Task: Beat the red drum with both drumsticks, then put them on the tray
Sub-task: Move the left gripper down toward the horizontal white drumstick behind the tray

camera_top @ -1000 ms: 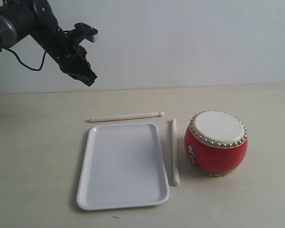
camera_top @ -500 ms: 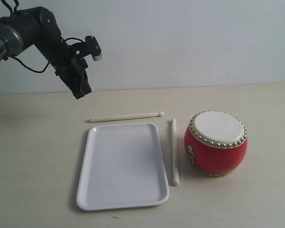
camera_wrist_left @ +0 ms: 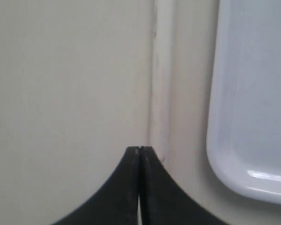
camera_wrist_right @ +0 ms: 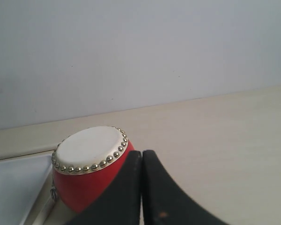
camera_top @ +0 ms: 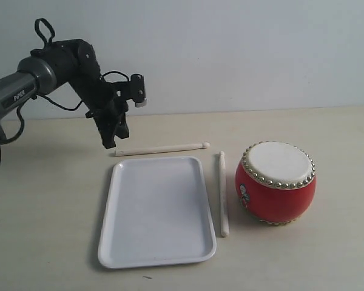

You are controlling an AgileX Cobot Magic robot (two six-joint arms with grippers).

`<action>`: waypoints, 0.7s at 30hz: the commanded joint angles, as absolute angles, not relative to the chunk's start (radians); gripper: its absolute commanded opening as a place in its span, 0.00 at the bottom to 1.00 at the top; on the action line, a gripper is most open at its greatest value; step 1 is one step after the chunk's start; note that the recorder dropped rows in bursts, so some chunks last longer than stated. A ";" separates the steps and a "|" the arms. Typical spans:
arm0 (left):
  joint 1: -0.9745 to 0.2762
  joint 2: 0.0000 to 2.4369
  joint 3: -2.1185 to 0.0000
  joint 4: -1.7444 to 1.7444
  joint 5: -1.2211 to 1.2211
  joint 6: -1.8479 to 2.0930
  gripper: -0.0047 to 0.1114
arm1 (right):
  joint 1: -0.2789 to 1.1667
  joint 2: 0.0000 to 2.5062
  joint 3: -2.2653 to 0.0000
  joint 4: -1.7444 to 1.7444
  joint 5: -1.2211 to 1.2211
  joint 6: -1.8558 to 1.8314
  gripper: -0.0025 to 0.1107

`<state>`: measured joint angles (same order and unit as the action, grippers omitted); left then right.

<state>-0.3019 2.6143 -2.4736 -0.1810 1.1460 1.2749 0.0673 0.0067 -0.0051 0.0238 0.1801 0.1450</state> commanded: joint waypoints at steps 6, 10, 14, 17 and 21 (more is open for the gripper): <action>-0.361 2.620 -2.478 -0.134 1.090 1.278 0.04 | 0.062 0.000 0.000 0.024 0.177 0.141 0.02; -0.361 2.624 -2.478 -0.202 1.153 1.305 0.04 | 0.062 0.000 0.000 0.024 0.177 0.141 0.02; -0.361 2.629 -2.480 -0.200 1.221 1.305 0.04 | 0.062 0.000 0.000 0.024 0.177 0.141 0.02; -0.361 2.629 -2.480 -0.186 1.164 1.302 0.04 | 0.062 0.000 0.000 0.024 0.177 0.141 0.02; -0.361 2.629 -2.480 -0.205 1.023 1.302 0.04 | 0.062 0.000 0.000 0.024 0.177 0.141 0.02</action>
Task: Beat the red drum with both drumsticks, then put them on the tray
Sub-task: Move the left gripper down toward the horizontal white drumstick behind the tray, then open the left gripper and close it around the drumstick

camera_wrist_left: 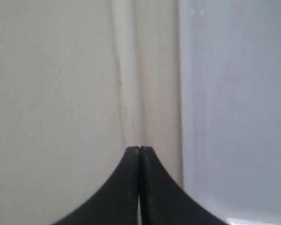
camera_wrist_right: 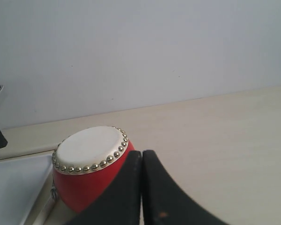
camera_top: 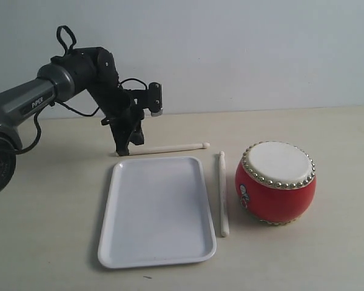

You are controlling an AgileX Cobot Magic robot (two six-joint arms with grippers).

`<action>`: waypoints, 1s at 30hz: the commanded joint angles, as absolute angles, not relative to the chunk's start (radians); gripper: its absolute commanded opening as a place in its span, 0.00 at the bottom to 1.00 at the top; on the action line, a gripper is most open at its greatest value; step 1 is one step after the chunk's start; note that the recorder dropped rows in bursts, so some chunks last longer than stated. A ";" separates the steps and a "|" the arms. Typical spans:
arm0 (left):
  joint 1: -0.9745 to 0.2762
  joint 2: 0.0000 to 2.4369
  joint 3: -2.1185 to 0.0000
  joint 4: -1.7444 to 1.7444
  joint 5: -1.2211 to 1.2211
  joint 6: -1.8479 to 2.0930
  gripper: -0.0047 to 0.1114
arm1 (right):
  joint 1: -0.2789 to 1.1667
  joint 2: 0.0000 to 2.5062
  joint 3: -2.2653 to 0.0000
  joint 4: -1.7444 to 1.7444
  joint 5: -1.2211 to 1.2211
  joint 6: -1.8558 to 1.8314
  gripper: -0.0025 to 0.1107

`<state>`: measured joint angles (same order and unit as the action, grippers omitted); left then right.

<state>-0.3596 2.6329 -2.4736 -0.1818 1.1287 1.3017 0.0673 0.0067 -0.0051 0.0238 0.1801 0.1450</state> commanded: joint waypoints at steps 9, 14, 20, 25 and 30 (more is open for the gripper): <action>-0.361 2.629 -2.480 -0.206 0.994 1.300 0.20 | 0.062 0.000 0.000 0.024 0.177 0.141 0.02; -0.361 2.629 -2.480 -0.203 1.025 1.297 0.44 | 0.062 0.000 0.000 0.024 0.177 0.141 0.02; -0.361 2.630 -2.480 -0.198 1.059 1.274 0.44 | 0.062 0.000 0.000 0.024 0.177 0.141 0.02; -0.361 2.635 -2.476 -0.198 1.064 1.274 0.44 | 0.062 0.000 0.000 0.024 0.177 0.141 0.02; -0.361 2.661 -2.476 -0.198 1.048 1.274 0.54 | 0.062 0.000 0.000 0.024 0.177 0.141 0.02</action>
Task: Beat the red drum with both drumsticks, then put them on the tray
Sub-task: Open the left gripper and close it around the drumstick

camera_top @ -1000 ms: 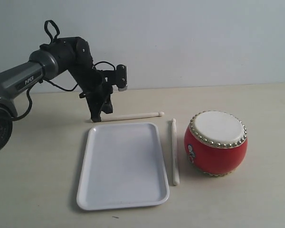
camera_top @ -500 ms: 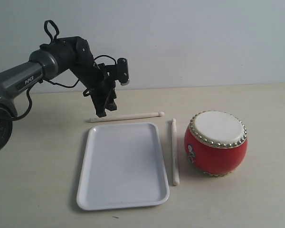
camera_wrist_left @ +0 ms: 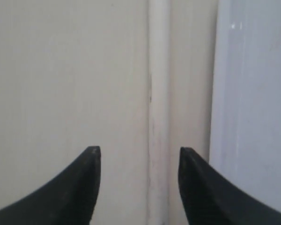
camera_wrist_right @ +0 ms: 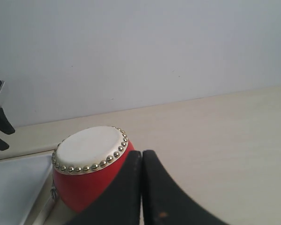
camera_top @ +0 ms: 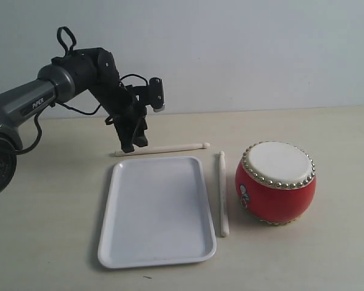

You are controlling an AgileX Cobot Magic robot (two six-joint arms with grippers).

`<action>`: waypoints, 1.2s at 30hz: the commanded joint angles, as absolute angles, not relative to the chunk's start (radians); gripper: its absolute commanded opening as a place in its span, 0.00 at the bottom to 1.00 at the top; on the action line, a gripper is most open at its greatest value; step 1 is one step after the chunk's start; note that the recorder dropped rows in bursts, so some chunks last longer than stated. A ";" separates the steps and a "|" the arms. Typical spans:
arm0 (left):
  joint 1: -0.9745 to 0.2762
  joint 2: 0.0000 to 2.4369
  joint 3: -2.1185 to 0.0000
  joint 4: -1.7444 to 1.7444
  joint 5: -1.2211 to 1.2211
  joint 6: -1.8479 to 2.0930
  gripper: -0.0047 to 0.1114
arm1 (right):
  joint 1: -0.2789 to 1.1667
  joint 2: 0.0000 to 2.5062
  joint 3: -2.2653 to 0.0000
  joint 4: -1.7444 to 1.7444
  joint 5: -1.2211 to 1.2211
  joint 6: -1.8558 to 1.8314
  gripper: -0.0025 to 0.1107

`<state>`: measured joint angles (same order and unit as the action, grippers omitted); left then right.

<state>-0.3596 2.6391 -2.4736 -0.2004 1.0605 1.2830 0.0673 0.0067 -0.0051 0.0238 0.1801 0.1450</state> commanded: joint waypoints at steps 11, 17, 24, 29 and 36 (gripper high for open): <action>-0.361 2.668 -2.476 -0.189 0.987 1.270 0.54 | 0.062 0.000 0.000 0.024 0.177 0.141 0.02; -0.361 2.690 -2.476 -0.187 0.985 1.270 0.54 | 0.062 0.000 0.000 0.024 0.177 0.141 0.02; -0.361 2.697 -2.476 -0.173 0.970 1.270 0.54 | 0.062 0.000 0.000 0.024 0.177 0.141 0.02; -0.361 2.697 -2.476 -0.173 0.970 1.270 0.54 | 0.062 0.000 0.000 0.024 0.177 0.141 0.02; -0.361 2.713 -2.476 -0.168 0.971 1.270 0.54 | 0.062 0.000 0.000 0.024 0.177 0.141 0.02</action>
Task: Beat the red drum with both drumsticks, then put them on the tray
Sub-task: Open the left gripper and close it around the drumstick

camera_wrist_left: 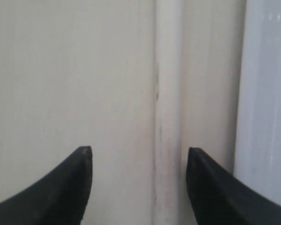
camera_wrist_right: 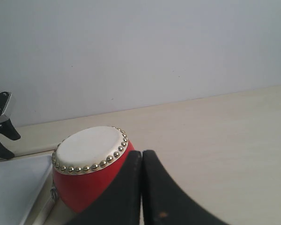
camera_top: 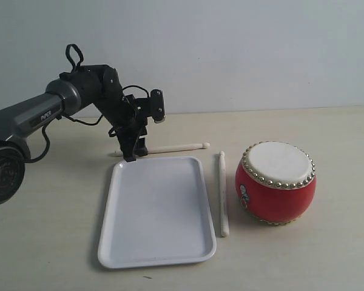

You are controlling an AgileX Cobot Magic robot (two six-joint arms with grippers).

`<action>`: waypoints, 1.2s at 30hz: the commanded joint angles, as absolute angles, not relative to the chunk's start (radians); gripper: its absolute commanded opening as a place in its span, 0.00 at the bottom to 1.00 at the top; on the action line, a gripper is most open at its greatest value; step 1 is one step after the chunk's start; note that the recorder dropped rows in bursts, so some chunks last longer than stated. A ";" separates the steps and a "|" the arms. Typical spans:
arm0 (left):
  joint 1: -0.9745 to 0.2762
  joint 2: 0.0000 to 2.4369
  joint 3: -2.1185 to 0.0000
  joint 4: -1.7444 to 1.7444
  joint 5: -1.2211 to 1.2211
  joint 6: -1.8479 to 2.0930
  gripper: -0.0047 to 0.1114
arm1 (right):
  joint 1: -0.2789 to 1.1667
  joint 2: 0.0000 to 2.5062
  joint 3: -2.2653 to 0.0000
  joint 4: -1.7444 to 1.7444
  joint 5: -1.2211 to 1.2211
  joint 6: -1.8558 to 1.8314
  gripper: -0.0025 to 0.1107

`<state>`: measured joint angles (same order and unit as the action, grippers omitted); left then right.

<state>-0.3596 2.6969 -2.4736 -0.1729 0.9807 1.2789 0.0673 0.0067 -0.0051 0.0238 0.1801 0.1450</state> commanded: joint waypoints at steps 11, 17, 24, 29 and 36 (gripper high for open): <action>-0.361 2.733 -2.476 -0.139 0.982 1.270 0.53 | 0.062 0.000 0.000 0.024 0.177 0.141 0.02; -0.361 2.733 -2.476 -0.139 1.015 1.276 0.31 | 0.062 0.000 0.000 0.024 0.177 0.141 0.02; -0.361 2.733 -2.476 -0.145 1.017 1.276 0.07 | 0.062 0.000 0.000 0.024 0.177 0.141 0.02; -0.361 2.731 -2.476 -0.145 1.026 1.272 0.04 | 0.062 0.000 0.000 0.024 0.177 0.141 0.02; -0.361 2.673 -2.478 -0.183 1.045 1.229 0.04 | 0.062 0.000 0.000 0.024 0.177 0.141 0.02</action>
<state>-0.3596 2.7114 -2.4786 -0.1583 1.0176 1.2507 0.0673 0.0067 -0.0051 0.0238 0.1801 0.1450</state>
